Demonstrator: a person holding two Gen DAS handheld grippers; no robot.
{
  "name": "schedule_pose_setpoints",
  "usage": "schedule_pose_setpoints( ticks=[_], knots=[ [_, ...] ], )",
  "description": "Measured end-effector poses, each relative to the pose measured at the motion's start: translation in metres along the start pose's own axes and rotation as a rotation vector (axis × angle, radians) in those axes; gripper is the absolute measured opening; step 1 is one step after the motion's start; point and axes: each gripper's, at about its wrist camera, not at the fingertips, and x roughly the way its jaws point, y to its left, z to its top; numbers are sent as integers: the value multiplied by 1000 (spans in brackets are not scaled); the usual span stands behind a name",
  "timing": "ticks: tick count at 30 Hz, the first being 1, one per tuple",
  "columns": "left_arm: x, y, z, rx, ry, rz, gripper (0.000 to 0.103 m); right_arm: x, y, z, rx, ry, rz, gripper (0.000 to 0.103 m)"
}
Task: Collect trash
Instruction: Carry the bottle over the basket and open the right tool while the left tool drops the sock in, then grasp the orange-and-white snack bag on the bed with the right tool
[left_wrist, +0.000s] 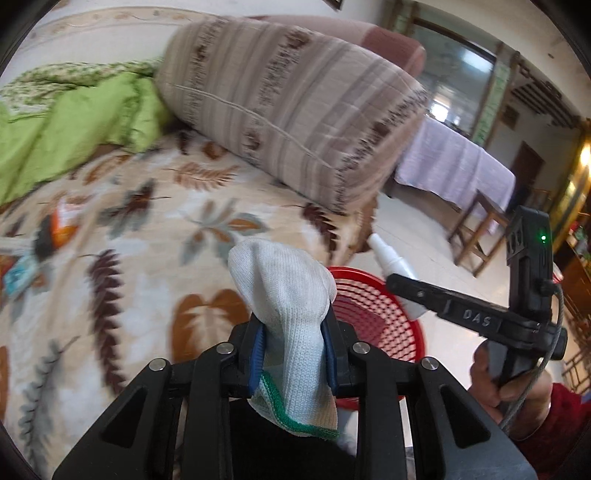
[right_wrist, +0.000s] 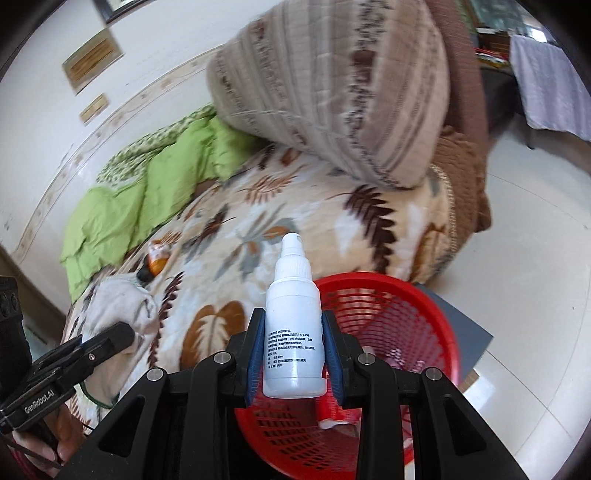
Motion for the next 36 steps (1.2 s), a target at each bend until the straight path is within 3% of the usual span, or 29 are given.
schedule_pose_setpoints(
  ticks=[2, 4, 10, 16, 31, 36],
  knots=[
    [17, -19, 4, 22, 25, -33, 38, -4, -12, 1, 27, -7, -20, 36],
    [26, -34, 4, 54, 43, -46, 44, -7, -19, 3, 45, -16, -36, 48],
    [22, -29, -1, 43, 47, -18, 54, -12, -22, 8, 40, -43, -46, 48],
    [3, 17, -2, -18, 7, 95, 60, 7, 4, 6, 13, 5, 33, 48],
    [-67, 148, -42, -220, -71, 353, 66, 76, 148, -8, -221, 149, 228, 49],
    [-88, 193, -50, -295, -110, 439, 68, 101, 192, -12, -278, 180, 253, 59]
  ],
)
